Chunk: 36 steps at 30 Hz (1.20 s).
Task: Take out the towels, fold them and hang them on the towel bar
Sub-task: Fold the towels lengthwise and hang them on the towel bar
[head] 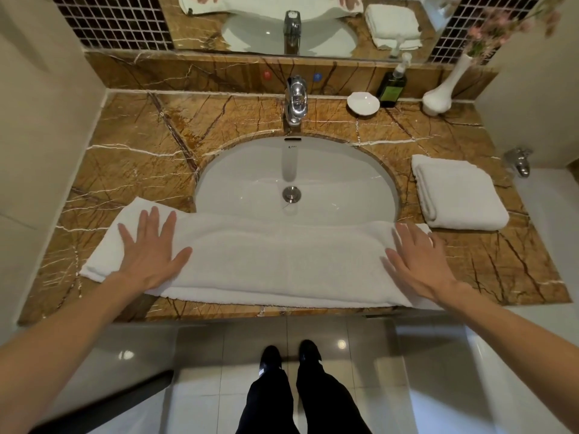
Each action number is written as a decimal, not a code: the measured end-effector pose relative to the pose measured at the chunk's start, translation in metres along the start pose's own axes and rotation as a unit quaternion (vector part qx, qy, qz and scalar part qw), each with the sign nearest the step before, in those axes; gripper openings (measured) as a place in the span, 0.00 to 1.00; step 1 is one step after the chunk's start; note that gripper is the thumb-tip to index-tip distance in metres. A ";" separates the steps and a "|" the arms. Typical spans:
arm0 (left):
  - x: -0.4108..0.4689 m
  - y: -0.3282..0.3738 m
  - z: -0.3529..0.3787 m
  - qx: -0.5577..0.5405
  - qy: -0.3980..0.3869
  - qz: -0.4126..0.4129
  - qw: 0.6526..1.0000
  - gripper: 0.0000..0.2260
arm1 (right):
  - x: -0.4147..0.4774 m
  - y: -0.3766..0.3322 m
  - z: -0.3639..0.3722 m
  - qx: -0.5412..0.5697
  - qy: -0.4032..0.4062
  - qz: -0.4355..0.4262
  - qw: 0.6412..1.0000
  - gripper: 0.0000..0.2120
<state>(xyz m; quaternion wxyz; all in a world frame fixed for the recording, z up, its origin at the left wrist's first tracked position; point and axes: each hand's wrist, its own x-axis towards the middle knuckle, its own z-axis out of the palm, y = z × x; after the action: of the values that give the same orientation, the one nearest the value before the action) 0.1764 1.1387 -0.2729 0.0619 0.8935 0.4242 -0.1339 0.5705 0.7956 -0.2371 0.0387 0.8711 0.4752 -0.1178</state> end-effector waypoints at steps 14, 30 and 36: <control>0.069 0.099 -0.035 -0.035 -0.071 0.204 0.976 0.20 | 0.102 -0.097 -0.006 0.074 -0.196 -0.063 0.976 0.19; 0.084 0.090 -0.047 -0.088 -0.105 0.225 0.965 0.19 | 0.089 -0.078 0.001 0.137 -0.033 -0.138 0.980 0.06; 0.083 0.075 -0.048 -0.081 -0.065 0.197 0.975 0.17 | 0.091 -0.059 -0.002 0.038 -0.074 -0.111 0.990 0.11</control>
<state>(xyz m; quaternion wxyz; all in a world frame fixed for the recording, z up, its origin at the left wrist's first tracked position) 0.2939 1.1639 -0.2517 0.1862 0.9411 0.2440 -0.1420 0.5688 0.9023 -0.2541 0.0270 0.8026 0.5601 -0.2032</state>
